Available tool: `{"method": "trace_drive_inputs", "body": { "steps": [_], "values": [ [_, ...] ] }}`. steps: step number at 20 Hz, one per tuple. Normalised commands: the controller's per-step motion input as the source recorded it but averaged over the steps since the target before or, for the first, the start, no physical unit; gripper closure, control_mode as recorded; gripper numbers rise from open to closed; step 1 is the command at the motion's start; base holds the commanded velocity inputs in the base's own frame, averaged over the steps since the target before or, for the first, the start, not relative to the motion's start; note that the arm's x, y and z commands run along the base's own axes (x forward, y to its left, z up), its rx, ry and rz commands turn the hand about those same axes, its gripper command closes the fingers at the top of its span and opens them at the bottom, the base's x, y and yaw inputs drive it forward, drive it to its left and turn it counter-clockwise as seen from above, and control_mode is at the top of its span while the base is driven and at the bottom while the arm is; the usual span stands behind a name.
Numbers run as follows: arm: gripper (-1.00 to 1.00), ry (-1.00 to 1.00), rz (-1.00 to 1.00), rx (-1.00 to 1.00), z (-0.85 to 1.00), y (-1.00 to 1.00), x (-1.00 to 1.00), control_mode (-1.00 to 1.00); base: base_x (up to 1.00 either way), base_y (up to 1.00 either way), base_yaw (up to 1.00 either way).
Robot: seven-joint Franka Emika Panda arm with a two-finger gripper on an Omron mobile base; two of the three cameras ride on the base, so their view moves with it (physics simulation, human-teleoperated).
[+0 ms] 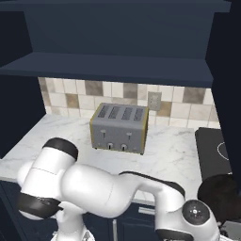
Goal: Pick the pan from the cabinet and place it on the stove. Then turn on the stove burner for the pan.
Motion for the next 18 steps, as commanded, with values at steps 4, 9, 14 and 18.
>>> {"method": "trace_drive_inputs", "body": {
  "steps": [4, 9, 14, 18],
  "values": [
    [1.00, -0.11, 0.00, 0.10, 0.00, -0.32, -0.30, -1.00, 0.00, 0.00, 0.00],
    [1.00, -0.06, 0.00, 0.11, 0.00, -0.39, -0.30, -1.00, 0.00, 0.00, 0.00],
    [1.00, 0.00, 0.00, 0.11, 0.01, -0.44, -0.24, -1.00, 0.00, 0.00, 0.00],
    [1.00, 0.00, 0.00, 0.10, 0.06, -0.46, -0.14, -1.00, 0.00, 0.00, 0.00]
  ]
}}
